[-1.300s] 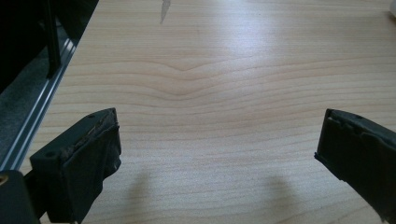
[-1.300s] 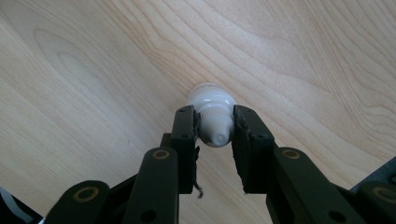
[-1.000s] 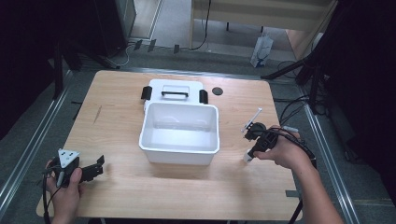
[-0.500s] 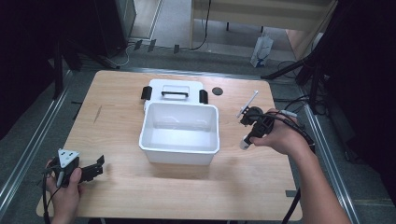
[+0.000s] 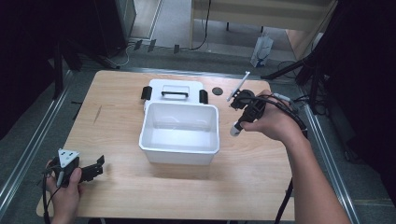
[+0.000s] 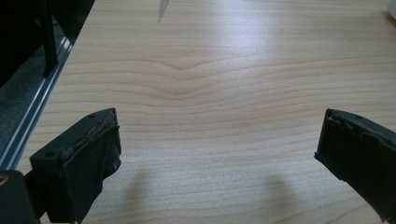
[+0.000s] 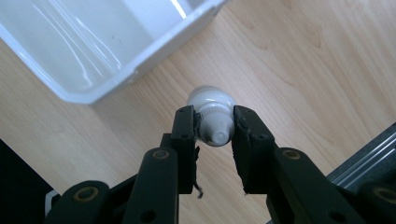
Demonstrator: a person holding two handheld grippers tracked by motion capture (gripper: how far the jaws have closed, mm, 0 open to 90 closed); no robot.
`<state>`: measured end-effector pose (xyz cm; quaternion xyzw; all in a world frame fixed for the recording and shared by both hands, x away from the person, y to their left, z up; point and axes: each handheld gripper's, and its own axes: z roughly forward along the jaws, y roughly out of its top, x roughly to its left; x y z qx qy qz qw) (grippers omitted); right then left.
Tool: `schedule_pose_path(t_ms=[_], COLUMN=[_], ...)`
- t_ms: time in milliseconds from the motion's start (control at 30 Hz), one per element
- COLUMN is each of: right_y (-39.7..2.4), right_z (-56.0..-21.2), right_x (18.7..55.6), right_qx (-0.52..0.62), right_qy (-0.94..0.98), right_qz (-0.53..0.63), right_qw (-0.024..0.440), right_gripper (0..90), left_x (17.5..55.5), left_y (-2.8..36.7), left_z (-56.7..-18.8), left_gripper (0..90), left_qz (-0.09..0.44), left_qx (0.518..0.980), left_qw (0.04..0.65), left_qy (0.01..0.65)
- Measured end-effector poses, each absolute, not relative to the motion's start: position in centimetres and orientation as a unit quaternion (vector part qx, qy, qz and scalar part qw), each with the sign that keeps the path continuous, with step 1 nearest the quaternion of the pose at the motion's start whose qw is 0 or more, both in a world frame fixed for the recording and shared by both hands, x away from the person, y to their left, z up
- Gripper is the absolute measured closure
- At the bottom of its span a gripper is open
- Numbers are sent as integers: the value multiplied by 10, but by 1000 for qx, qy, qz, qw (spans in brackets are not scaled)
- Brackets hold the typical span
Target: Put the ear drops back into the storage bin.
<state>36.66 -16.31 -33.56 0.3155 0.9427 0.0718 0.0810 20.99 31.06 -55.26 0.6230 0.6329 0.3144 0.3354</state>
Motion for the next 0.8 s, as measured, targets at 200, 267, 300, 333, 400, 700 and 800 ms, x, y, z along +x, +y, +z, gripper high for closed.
schedule_pose_path(t_ms=[200,267,300,333,400,700,800], right_y=[-147,-142,-139,-137,-133,-110,-104], right_z=[-323,-319,-317,-316,-313,-304,-305], right_x=[369,369,370,370,370,369,369], right_qx=[299,294,291,288,283,259,254], right_qy=[947,949,950,951,952,958,959], right_qz=[73,72,72,72,72,83,88], right_qw=[87,89,90,90,93,95,90], right_gripper=[717,718,718,718,718,717,717], left_x=[210,210,210,210,210,210,210], left_y=[311,311,311,311,311,311,311], left_z=[-553,-553,-553,-553,-553,-553,-553], left_gripper=[6,6,6,6,6,6,6], left_qz=[314,314,314,314,313,312,313], left_qx=[623,623,623,623,624,624,623], left_qw=[335,335,336,336,336,336,337], left_qy=[633,633,633,633,633,633,633])
